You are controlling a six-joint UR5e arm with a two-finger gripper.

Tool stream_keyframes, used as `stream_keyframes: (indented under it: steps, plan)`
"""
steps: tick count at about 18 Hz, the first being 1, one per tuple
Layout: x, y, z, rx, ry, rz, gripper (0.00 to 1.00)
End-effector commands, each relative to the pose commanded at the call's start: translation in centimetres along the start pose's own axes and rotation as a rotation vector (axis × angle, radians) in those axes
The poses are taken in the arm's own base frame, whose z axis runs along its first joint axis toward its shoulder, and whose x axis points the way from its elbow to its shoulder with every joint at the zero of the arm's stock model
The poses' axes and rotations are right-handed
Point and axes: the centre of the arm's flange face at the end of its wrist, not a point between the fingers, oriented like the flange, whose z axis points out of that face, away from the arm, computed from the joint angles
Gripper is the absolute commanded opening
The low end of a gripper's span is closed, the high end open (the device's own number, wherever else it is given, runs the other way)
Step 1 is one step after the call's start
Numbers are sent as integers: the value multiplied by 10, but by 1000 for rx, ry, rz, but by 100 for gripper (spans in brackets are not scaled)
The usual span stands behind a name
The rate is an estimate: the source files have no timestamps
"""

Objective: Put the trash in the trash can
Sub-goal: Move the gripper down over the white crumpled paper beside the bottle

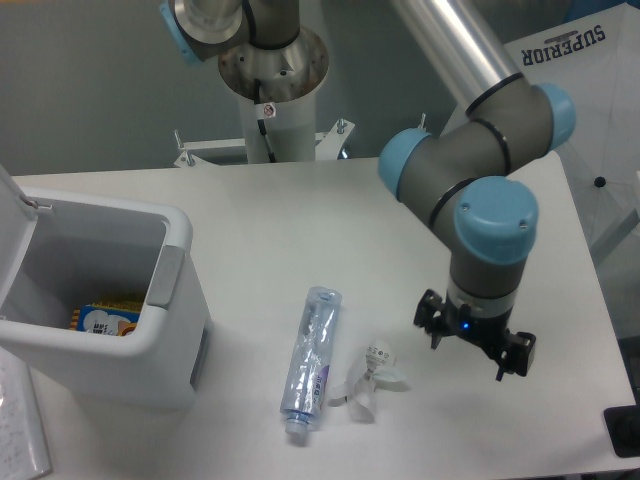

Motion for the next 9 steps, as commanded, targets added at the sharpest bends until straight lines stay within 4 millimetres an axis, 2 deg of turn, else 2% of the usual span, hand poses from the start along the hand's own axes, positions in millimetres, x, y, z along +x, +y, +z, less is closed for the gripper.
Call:
stream_keyframes:
  steps: [2,4,6,9]
  plan:
    - [23,-15,7,-3,18,-16,100]
    - [42,-19,15,-16,39,-23,100]
    - [61,-11,28,-45,66,-14,100]
    - [71,1,39,-69,94,-9,100]
